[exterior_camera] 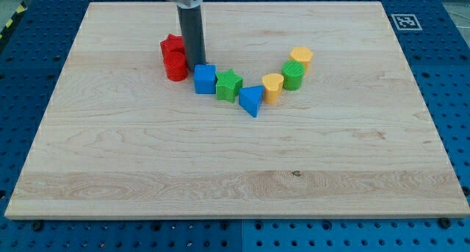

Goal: Move the red circle into the red star towards the top left of the board

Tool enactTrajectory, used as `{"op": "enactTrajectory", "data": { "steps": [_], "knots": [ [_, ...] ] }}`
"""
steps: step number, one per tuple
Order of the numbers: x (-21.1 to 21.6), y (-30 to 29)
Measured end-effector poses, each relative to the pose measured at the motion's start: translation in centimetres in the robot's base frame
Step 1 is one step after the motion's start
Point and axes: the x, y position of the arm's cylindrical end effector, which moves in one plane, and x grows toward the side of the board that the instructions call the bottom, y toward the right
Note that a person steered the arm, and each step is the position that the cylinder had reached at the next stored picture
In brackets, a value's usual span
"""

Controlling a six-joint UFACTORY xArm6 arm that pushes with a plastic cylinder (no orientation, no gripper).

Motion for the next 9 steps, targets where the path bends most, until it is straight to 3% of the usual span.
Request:
{"op": "enactTrajectory", "data": {
  "steps": [5,9],
  "knots": [
    [3.3,-0.4],
    [0.7,-2.1]
  ]
}}
